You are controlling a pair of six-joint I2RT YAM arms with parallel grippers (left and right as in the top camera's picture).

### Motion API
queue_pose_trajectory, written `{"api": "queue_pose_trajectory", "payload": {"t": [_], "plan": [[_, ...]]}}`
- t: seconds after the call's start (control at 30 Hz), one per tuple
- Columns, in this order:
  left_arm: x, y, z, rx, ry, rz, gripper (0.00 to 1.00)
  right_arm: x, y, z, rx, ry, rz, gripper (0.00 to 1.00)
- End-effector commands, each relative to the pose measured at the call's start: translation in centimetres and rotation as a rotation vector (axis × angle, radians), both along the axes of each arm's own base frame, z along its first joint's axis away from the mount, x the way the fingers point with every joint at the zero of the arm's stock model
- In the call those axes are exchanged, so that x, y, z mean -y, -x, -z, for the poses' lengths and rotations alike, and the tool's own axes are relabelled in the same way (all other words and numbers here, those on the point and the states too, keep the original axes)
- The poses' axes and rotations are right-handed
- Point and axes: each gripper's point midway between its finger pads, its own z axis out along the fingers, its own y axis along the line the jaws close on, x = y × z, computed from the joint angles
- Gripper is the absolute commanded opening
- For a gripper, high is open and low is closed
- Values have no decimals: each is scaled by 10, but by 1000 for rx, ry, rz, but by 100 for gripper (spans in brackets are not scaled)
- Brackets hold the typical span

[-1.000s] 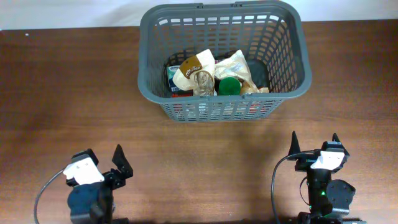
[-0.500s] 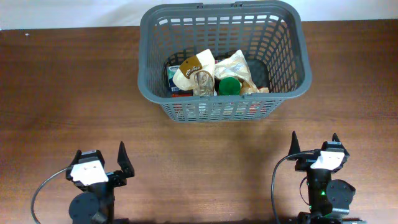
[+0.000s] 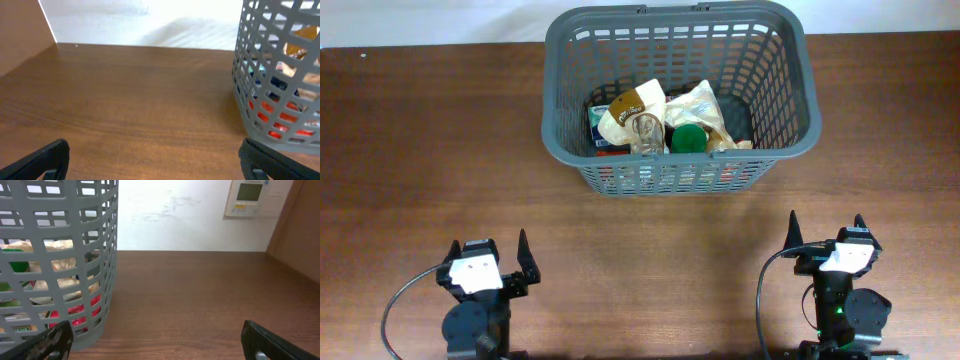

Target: Pack container

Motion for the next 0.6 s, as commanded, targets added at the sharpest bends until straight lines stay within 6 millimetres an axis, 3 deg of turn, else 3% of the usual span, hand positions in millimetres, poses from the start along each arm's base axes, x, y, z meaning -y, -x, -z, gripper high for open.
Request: {"api": "queue_pose_trajectory", "payload": {"t": [0.0,0.57], "plan": [[3,-3,10,-3,-16,20,99,0,0,2,0,-7,6,99],[3,-8,35,-36,-14,21,99,0,0,2,0,-7,6,99]]}}
